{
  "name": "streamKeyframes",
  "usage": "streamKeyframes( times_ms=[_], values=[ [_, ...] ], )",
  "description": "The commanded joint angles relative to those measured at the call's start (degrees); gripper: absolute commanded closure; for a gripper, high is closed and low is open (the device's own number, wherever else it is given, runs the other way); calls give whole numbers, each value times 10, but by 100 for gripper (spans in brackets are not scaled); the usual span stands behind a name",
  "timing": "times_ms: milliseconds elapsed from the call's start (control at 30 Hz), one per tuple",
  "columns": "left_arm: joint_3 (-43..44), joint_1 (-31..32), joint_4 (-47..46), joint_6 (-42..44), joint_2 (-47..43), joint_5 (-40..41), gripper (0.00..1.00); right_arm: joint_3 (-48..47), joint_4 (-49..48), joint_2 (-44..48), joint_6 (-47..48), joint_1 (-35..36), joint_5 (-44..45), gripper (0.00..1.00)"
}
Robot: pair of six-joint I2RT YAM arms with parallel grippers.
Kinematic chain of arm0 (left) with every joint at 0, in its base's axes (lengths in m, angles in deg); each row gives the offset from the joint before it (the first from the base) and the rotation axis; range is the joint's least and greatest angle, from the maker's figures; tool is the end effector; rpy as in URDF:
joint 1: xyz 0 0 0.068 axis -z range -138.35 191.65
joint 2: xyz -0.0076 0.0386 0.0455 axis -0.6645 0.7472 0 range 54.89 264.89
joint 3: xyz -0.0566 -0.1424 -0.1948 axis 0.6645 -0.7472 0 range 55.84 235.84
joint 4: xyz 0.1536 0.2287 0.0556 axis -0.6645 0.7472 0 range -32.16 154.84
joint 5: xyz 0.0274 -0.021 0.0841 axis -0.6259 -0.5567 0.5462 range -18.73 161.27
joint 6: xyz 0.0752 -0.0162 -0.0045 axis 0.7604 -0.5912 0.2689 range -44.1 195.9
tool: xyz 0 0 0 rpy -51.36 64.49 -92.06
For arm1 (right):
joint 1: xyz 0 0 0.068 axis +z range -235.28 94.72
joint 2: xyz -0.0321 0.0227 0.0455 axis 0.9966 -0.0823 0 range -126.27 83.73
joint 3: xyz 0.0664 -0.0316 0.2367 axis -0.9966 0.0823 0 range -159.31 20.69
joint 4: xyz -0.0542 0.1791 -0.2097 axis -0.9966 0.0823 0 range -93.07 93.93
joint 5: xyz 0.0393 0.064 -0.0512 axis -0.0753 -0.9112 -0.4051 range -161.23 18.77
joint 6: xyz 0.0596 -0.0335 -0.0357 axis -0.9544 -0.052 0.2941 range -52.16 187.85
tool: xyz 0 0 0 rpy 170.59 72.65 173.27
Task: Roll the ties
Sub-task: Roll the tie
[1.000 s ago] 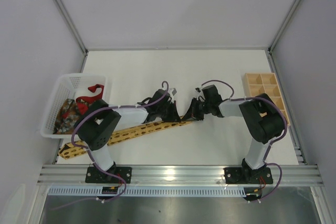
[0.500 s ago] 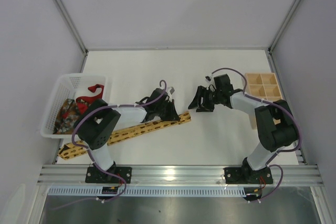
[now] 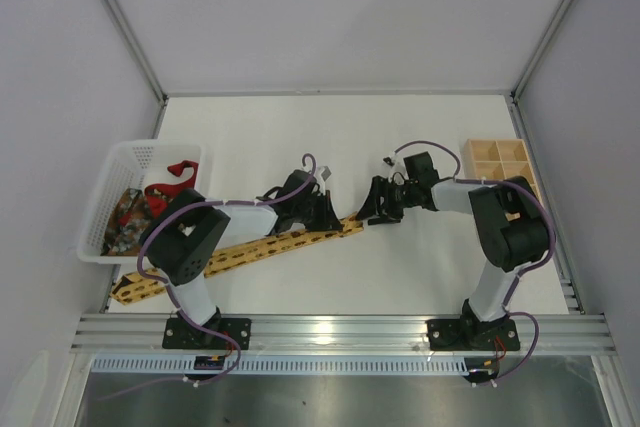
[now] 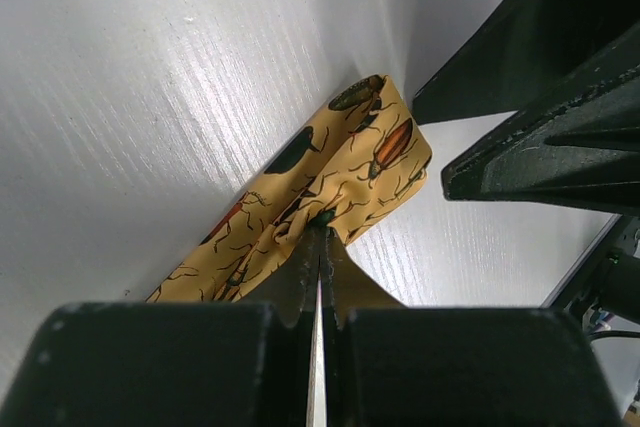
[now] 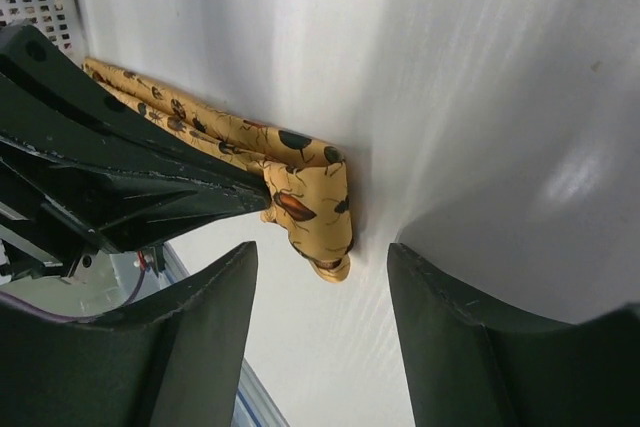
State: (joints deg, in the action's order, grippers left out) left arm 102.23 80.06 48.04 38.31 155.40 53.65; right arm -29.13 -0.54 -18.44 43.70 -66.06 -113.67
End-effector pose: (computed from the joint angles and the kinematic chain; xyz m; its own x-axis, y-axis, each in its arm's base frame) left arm 0.2740 -0.2426 0.0721 -0.8985 -0.0294 -0.4380 0.2699 0.7498 -0.6041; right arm 0.3164 0.1571 0.0724 -0.9541 -0.0128 -0.2993 -0.2403 0.6294 0.7390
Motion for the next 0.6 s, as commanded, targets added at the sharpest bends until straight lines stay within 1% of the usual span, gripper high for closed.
streamKeyframes(
  times_ms=[0,167,233,267,300,400,467,500,567],
  values=[
    [-19,-8,8,3,6,3,100,-14,-20,-27,28,9,-13,39],
    [-23,-11,6,5,5,0,100,-20,-40,-48,24,21,-21,44],
    [-24,-11,7,7,3,0,100,-18,-48,-45,22,23,-19,48],
    [-24,-13,7,8,4,0,100,-18,-50,-44,21,25,-18,52],
    [-24,-15,7,8,5,0,99,-19,-48,-38,18,25,-14,61],
    [-26,-17,7,9,5,0,100,-27,-35,-17,18,30,-14,77],
    [-28,-19,7,12,6,1,99,-35,-28,-5,18,41,-11,83],
    [-28,-19,7,12,8,0,100,-42,-1,7,16,43,-5,88],
    [-27,-20,7,12,10,0,100,-48,7,16,5,54,2,94]
  ],
)
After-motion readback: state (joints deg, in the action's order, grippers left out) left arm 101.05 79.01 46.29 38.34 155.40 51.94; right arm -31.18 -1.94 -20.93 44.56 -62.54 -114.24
